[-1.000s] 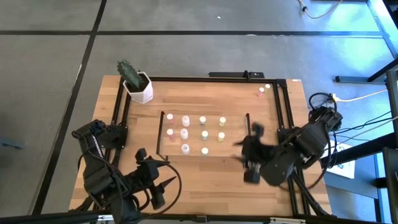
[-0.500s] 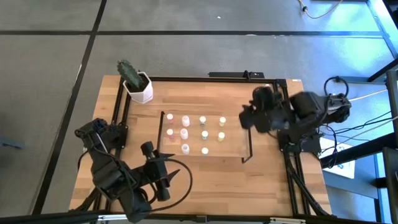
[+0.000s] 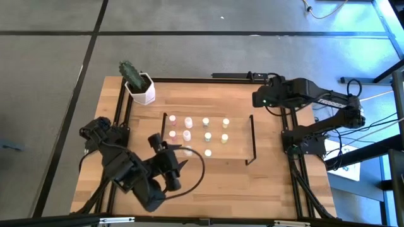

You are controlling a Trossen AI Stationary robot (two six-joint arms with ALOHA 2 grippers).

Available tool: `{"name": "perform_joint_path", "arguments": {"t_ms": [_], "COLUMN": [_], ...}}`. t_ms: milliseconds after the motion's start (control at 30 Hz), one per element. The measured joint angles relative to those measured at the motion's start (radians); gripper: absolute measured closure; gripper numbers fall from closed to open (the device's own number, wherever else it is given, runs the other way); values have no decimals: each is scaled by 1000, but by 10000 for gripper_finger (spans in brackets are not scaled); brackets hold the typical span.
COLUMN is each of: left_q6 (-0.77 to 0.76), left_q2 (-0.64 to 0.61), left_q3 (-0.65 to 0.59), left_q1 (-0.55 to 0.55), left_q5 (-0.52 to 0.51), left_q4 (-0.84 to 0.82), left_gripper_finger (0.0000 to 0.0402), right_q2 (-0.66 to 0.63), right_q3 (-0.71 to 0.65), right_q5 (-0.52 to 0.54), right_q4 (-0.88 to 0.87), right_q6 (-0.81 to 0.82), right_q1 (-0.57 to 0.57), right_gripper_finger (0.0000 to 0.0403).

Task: Pick and place medicine bottles onto shelf by color
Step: Put the pink pill bottle on the shelf aligned with the other pink pill bottles

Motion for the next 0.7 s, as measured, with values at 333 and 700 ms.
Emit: {"name": "perform_joint_path", "arguments": {"t_ms": [333,700], "left_q6": [-4,20], "left_q2": [0,0], "left_q3": [0,0], "left_q1": [99,127], "left_q5": [0,5], "left_q4": [0,0], "left_gripper_finger": [159,159], "right_q2": [2,2], "right_q3": [-104,-197], "right_q5": [-19,-204], "right_q4": [108,250], "right_q6": [-275,-478], "right_q1": [-188,-403], "right_gripper_finger": [250,201]}}
